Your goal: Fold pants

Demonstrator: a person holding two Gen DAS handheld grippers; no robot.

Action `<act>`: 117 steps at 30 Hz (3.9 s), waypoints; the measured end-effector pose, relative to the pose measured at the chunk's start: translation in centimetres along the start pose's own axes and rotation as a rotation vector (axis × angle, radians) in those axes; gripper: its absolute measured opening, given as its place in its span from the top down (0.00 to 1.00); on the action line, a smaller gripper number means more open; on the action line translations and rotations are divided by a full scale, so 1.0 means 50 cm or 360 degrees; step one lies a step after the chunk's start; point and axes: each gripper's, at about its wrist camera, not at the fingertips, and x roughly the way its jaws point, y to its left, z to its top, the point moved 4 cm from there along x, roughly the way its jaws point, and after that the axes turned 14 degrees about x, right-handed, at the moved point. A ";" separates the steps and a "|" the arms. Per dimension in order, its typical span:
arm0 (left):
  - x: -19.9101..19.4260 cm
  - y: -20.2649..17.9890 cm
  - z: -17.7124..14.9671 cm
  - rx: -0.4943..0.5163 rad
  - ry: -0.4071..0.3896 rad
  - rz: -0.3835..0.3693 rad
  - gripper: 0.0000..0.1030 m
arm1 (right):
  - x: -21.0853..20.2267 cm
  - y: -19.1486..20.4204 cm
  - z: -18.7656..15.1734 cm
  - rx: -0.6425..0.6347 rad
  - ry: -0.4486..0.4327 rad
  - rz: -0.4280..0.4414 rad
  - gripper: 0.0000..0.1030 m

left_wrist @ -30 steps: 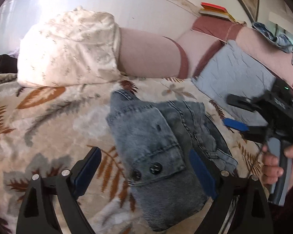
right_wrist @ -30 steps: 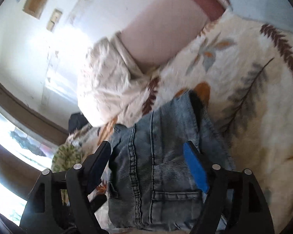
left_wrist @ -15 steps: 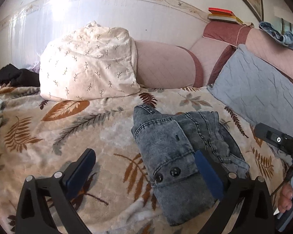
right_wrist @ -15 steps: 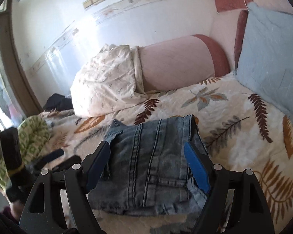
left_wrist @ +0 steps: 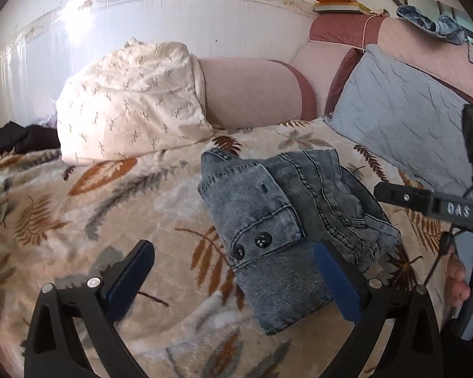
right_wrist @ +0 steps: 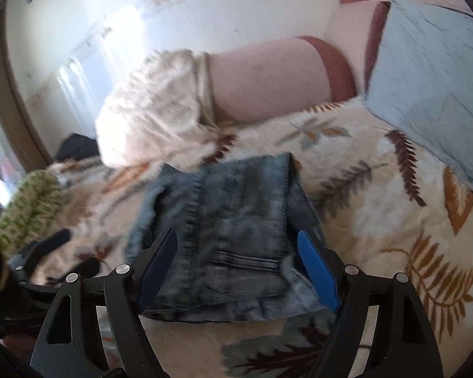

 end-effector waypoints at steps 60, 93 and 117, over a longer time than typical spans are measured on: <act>0.193 -0.031 -0.020 -0.0361 0.0374 -0.0656 0.00 | 0.217 -0.164 0.066 0.0705 0.0694 0.0307 0.12; 0.075 0.161 -0.008 -0.0392 0.0040 -0.0232 0.44 | 0.198 0.112 0.035 0.0296 0.0496 0.0565 0.73; -0.065 0.170 0.045 -0.0152 -0.0054 0.0416 0.00 | 0.092 0.179 0.029 -0.0140 0.0129 0.0416 0.41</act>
